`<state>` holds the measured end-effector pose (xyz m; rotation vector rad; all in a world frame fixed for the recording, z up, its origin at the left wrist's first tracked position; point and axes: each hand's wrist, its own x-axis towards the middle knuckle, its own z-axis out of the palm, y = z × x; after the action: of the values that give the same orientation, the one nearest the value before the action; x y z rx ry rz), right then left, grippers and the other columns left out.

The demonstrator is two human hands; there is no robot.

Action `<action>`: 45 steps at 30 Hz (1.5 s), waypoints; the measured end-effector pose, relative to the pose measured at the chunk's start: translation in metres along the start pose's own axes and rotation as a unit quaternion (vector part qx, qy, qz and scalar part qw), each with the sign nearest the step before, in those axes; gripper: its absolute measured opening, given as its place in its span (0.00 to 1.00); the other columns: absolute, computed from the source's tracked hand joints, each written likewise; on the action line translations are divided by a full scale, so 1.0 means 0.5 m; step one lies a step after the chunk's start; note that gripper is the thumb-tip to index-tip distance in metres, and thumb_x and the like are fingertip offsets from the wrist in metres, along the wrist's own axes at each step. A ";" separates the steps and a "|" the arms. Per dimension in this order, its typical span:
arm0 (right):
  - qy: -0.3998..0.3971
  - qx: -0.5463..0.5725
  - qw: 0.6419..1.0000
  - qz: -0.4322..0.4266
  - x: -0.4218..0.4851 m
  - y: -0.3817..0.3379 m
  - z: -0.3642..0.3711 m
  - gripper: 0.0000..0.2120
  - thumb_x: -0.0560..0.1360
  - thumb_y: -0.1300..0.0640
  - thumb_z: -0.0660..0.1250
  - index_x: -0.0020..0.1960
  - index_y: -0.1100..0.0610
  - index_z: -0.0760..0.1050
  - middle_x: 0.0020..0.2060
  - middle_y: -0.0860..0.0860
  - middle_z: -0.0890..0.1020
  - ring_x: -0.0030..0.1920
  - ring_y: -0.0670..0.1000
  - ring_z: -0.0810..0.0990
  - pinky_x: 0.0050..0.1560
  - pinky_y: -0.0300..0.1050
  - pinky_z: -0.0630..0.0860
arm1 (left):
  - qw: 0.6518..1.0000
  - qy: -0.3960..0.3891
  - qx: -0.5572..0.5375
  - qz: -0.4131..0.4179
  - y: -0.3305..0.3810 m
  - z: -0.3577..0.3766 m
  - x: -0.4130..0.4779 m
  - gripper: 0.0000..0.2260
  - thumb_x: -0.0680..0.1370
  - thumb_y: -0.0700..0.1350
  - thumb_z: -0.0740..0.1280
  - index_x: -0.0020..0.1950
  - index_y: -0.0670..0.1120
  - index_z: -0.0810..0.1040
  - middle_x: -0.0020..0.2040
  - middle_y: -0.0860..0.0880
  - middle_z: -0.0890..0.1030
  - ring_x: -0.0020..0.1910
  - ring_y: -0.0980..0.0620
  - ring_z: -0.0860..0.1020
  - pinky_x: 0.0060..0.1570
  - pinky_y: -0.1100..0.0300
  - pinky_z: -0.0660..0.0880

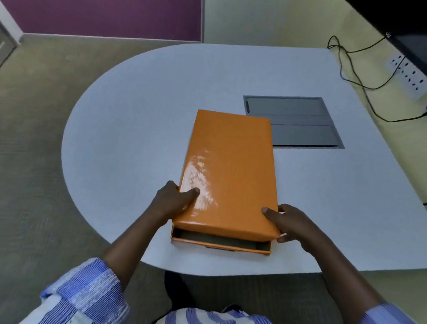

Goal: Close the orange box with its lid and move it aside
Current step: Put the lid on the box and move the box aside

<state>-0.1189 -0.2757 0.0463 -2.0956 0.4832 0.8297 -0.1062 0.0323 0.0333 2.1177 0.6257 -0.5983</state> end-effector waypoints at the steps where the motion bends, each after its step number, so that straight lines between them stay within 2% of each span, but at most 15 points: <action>1: -0.017 0.009 1.000 0.007 -0.005 0.007 -0.002 0.25 0.73 0.36 0.68 0.57 0.55 0.71 0.51 0.52 0.81 0.45 0.53 0.84 0.37 0.47 0.84 | 1.000 -0.017 0.000 -0.013 -0.009 0.001 -0.014 0.35 0.75 0.64 0.69 0.70 0.42 0.67 0.67 0.41 0.76 0.58 0.42 0.78 0.45 0.50 0.79; 4: -0.054 0.045 0.997 0.024 -0.025 0.023 -0.004 0.24 0.71 0.40 0.73 0.55 0.57 0.73 0.49 0.58 0.83 0.40 0.54 0.87 0.36 0.47 0.84 | 0.999 -0.037 -0.015 -0.032 -0.031 0.009 -0.057 0.37 0.74 0.64 0.71 0.72 0.42 0.64 0.69 0.41 0.74 0.63 0.39 0.77 0.50 0.46 0.81; 8: -0.070 0.026 0.997 0.022 -0.047 0.037 0.001 0.23 0.72 0.44 0.75 0.55 0.60 0.74 0.46 0.59 0.85 0.38 0.53 0.87 0.35 0.44 0.83 | 0.999 -0.008 -0.030 -0.017 -0.053 0.023 -0.093 0.30 0.74 0.61 0.72 0.65 0.42 0.69 0.60 0.42 0.78 0.54 0.44 0.79 0.50 0.50 0.81; 12: -0.086 0.025 0.996 0.012 -0.065 0.049 0.002 0.22 0.72 0.46 0.75 0.56 0.59 0.74 0.50 0.59 0.84 0.46 0.56 0.87 0.45 0.50 0.85 | 0.999 -0.018 -0.046 0.000 -0.082 0.030 -0.123 0.27 0.75 0.62 0.71 0.63 0.46 0.68 0.59 0.47 0.76 0.52 0.48 0.78 0.39 0.57 0.76; 17: -0.102 -0.001 0.995 0.010 -0.077 0.057 0.002 0.22 0.72 0.49 0.76 0.57 0.62 0.75 0.51 0.60 0.84 0.48 0.57 0.86 0.46 0.51 0.85 | 1.000 0.002 -0.022 -0.003 -0.102 0.036 -0.134 0.25 0.74 0.62 0.72 0.59 0.45 0.71 0.52 0.47 0.79 0.49 0.48 0.79 0.52 0.46 0.80; 20: -0.102 -0.013 0.995 0.011 -0.080 0.064 0.005 0.22 0.72 0.49 0.76 0.57 0.64 0.75 0.50 0.59 0.84 0.50 0.58 0.86 0.46 0.51 0.85 | 1.000 -0.005 -0.020 -0.001 -0.110 0.039 -0.137 0.24 0.73 0.61 0.73 0.56 0.46 0.71 0.48 0.50 0.78 0.46 0.52 0.78 0.45 0.53 0.79; 23: -0.095 -0.026 0.995 0.008 -0.077 0.068 0.011 0.22 0.72 0.47 0.75 0.57 0.62 0.75 0.52 0.57 0.82 0.50 0.57 0.85 0.45 0.49 0.85 | 1.000 -0.019 -0.022 0.005 -0.118 0.045 -0.140 0.25 0.72 0.62 0.74 0.58 0.49 0.69 0.52 0.51 0.77 0.46 0.54 0.77 0.38 0.60 0.72; 27: -0.087 -0.097 0.991 0.009 -0.069 0.072 0.027 0.22 0.73 0.44 0.73 0.59 0.58 0.73 0.54 0.55 0.80 0.51 0.55 0.82 0.47 0.49 0.84 | 1.000 -0.024 0.001 -0.001 -0.122 0.059 -0.137 0.31 0.73 0.61 0.73 0.67 0.45 0.69 0.61 0.47 0.77 0.55 0.46 0.77 0.47 0.55 0.75; 31: -0.085 -0.097 0.992 0.001 -0.063 0.073 0.029 0.27 0.71 0.42 0.74 0.62 0.53 0.68 0.53 0.52 0.78 0.50 0.53 0.81 0.43 0.46 0.83 | 0.998 -0.057 0.007 0.010 -0.122 0.058 -0.135 0.32 0.73 0.61 0.73 0.70 0.45 0.68 0.65 0.46 0.77 0.55 0.47 0.76 0.41 0.60 0.75; 33: -0.086 -0.127 0.988 0.001 -0.062 0.075 0.039 0.28 0.73 0.41 0.72 0.65 0.54 0.68 0.54 0.52 0.78 0.51 0.54 0.81 0.43 0.46 0.83 | 0.997 -0.076 0.022 0.011 -0.130 0.063 -0.135 0.35 0.74 0.62 0.72 0.73 0.43 0.66 0.68 0.44 0.76 0.60 0.44 0.77 0.52 0.51 0.79; 35: -0.089 -0.162 0.983 0.000 -0.063 0.078 0.054 0.29 0.75 0.41 0.69 0.68 0.55 0.67 0.55 0.54 0.77 0.51 0.55 0.80 0.44 0.46 0.81 | 0.995 -0.091 0.036 -0.002 -0.136 0.068 -0.137 0.38 0.76 0.62 0.69 0.76 0.41 0.60 0.71 0.42 0.72 0.66 0.41 0.74 0.63 0.46 0.75; 38: -0.093 -0.193 0.977 -0.017 -0.062 0.075 0.058 0.31 0.76 0.40 0.67 0.72 0.55 0.65 0.55 0.53 0.77 0.47 0.51 0.77 0.42 0.42 0.74 | 0.992 -0.124 0.033 -0.011 -0.133 0.064 -0.128 0.41 0.77 0.62 0.68 0.78 0.41 0.54 0.75 0.41 0.67 0.71 0.39 0.69 0.66 0.47 0.72; 41: -0.084 -0.208 0.974 -0.036 -0.055 0.062 0.044 0.38 0.75 0.39 0.69 0.76 0.56 0.60 0.67 0.55 0.75 0.62 0.56 0.76 0.55 0.47 0.73 | 0.988 -0.146 0.055 -0.018 -0.123 0.050 -0.115 0.42 0.77 0.62 0.69 0.79 0.41 0.52 0.76 0.41 0.67 0.72 0.40 0.69 0.68 0.47 0.71; 43: -0.047 -0.182 0.981 -0.058 -0.042 0.042 0.037 0.41 0.73 0.37 0.69 0.76 0.55 0.58 0.70 0.55 0.73 0.64 0.58 0.75 0.58 0.49 0.74 | 0.990 -0.130 0.062 -0.005 -0.110 0.043 -0.097 0.43 0.76 0.63 0.68 0.79 0.40 0.52 0.76 0.41 0.68 0.71 0.39 0.71 0.67 0.45 0.73; 45: 0.022 -0.187 0.976 -0.106 -0.018 0.010 0.036 0.43 0.72 0.36 0.69 0.77 0.56 0.57 0.71 0.57 0.71 0.66 0.59 0.75 0.60 0.54 0.75 | 0.993 -0.074 0.081 0.037 -0.081 0.038 -0.069 0.45 0.76 0.64 0.68 0.80 0.40 0.50 0.77 0.40 0.66 0.71 0.38 0.72 0.67 0.42 0.74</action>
<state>-0.1353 -0.2637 0.0418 -2.4625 0.1262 0.7959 -0.1615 0.0307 0.0204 2.2109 0.4262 -0.7802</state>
